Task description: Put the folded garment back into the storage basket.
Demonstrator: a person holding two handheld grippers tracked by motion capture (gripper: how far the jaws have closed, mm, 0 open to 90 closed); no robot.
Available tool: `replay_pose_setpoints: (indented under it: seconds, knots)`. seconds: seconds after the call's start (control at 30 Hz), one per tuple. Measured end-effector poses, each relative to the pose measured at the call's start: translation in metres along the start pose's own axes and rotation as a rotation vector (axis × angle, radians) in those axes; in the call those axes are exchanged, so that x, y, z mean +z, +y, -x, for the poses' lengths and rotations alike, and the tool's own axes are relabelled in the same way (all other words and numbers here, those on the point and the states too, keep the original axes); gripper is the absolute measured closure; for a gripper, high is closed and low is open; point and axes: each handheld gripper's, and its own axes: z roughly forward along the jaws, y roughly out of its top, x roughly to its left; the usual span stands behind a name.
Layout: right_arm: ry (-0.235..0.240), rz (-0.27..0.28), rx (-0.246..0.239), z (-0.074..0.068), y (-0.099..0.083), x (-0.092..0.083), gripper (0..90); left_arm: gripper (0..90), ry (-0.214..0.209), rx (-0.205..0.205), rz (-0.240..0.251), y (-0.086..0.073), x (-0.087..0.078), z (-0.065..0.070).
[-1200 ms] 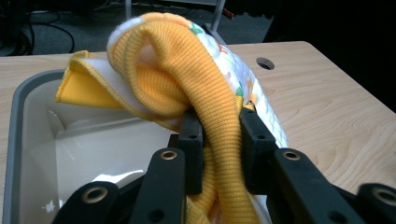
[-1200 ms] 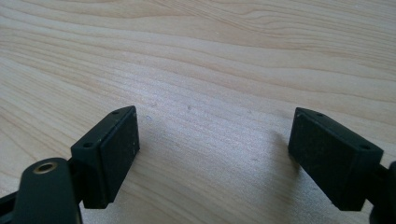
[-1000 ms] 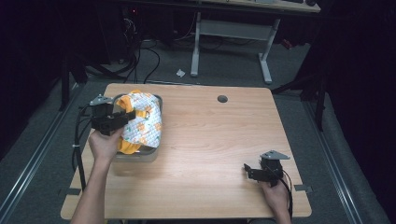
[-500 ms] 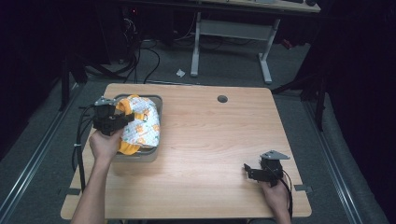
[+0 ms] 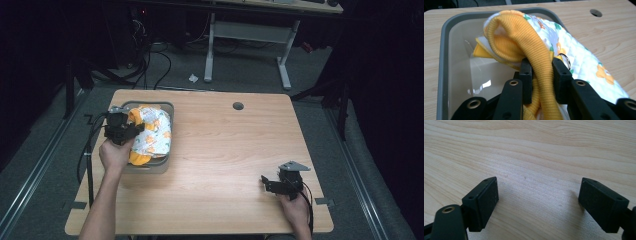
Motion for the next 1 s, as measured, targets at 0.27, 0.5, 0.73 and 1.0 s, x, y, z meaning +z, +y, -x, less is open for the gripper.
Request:
replay_pose_setpoints:
  seconds: [0.27,0.5,0.73,1.0]
  knots:
    - [0.0,0.0,0.0,0.0,0.0,0.0,16.4,72.7,0.029,-0.012,-0.047,-0.005,0.014,-0.005]
    - [0.0,0.0,0.0,0.0,0.0,0.0,16.4,71.9,0.059,-0.002,-0.085,-0.008,0.024,-0.003]
    - [0.0,0.0,0.0,0.0,0.0,0.0,16.4,61.5,0.092,-0.039,-0.105,-0.008,0.026,-0.006]
    - [0.0,0.0,0.0,0.0,0.0,0.0,16.4,46.6,0.121,-0.048,-0.067,-0.008,0.022,-0.005]
